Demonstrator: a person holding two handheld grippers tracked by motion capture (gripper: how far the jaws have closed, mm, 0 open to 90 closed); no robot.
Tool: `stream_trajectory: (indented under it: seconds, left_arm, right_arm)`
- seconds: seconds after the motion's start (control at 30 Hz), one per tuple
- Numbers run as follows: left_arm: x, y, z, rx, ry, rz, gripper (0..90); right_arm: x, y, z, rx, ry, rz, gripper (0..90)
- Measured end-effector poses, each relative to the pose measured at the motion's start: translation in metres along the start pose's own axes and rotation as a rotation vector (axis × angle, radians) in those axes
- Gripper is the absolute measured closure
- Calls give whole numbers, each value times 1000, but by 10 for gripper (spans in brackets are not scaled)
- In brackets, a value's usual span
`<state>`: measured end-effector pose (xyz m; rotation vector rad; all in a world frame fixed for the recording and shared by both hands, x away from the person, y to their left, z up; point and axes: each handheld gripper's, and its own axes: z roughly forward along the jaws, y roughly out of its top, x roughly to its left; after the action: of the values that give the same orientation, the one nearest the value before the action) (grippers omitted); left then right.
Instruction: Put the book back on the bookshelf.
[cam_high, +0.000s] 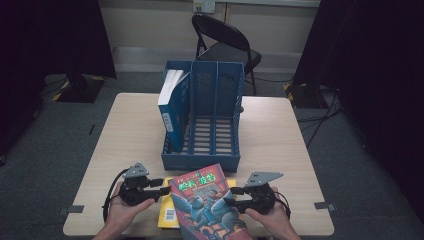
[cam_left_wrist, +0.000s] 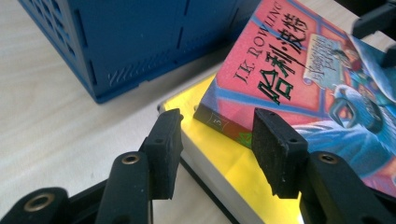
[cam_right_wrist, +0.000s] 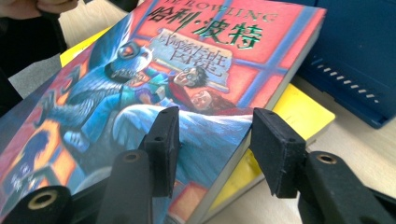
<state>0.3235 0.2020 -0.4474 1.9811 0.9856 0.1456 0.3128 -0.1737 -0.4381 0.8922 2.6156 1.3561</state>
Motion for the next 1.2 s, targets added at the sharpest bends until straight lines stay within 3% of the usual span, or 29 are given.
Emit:
stream_trajectory:
  seconds: [0.13, 0.27, 0.47, 0.63, 0.77, 0.83, 1.2]
  left_arm:
    - [4, 7, 8, -1, 10, -2, 519]
    - [7, 7, 7, 19, 1, -32, 432]
    - [-14, 3, -6, -19, -21, 2, 431]
    - [-28, -3, -5, 8, -49, 23, 427]
    - [-30, -3, 4, 23, -61, 9, 377]
    - [-31, -3, 7, 21, -89, 5, 369]
    - [-29, 5, 16, 22, -66, 3, 342]
  right_arm:
    - [2, -5, -5, -2, -2, 6, 523]
    - [1, -8, -6, -22, 4, 4, 523]
    - [0, -10, -6, -32, 12, 10, 524]
    - [1, -10, -6, -31, 7, 11, 524]
    - [1, -10, -6, -30, 5, 13, 525]
    - [1, -10, -6, -31, 7, 14, 524]
    - [4, -8, -7, -8, -6, 16, 520]
